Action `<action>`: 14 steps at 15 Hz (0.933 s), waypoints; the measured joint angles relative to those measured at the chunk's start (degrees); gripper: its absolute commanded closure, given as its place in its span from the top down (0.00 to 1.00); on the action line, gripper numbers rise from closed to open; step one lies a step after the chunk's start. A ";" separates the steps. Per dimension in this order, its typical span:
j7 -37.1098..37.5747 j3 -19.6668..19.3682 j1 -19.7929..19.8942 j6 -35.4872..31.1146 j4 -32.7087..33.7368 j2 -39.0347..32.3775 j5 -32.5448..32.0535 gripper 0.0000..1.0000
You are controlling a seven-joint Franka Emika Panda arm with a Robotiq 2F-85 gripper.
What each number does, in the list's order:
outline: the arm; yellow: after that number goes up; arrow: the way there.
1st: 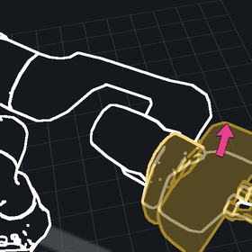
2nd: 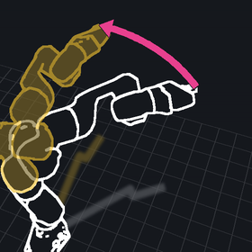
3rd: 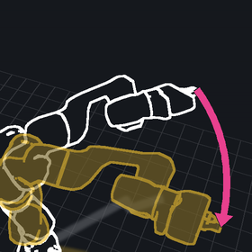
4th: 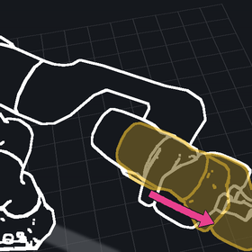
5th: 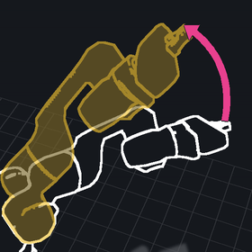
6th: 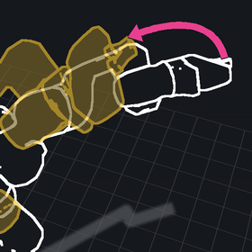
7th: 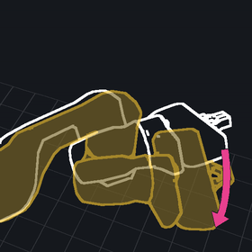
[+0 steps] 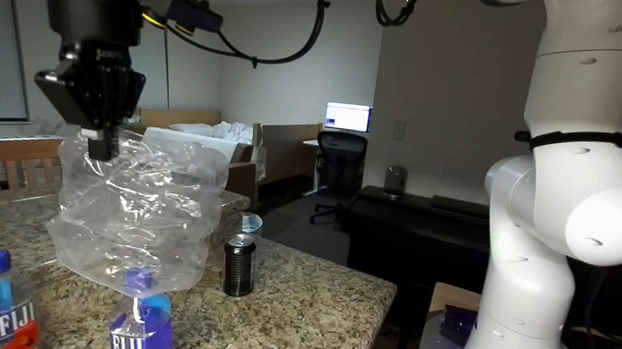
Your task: Put the plastic over the black can
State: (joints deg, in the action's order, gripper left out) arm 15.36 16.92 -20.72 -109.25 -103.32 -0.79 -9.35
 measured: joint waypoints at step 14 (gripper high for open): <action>6.72 -1.63 2.13 4.12 5.42 0.51 -4.02 0.11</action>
State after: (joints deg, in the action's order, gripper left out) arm 22.08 15.29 -18.59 -105.13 -97.91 -0.28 -13.37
